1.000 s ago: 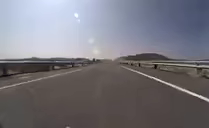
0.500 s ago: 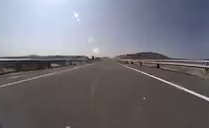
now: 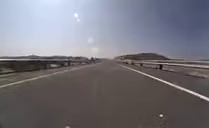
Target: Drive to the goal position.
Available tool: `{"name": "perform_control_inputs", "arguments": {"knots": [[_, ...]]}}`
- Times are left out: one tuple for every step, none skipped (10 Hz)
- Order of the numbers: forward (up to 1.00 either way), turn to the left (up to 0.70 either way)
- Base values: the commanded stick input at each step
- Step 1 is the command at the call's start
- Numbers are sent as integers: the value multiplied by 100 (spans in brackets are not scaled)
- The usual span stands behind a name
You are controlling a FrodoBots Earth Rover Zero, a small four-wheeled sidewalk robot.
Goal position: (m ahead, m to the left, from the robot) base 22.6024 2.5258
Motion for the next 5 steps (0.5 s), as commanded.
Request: {"name": "perform_control_inputs", "arguments": {"knots": [[100,0],[100,0],[100,0],[100,0],[100,0]]}}
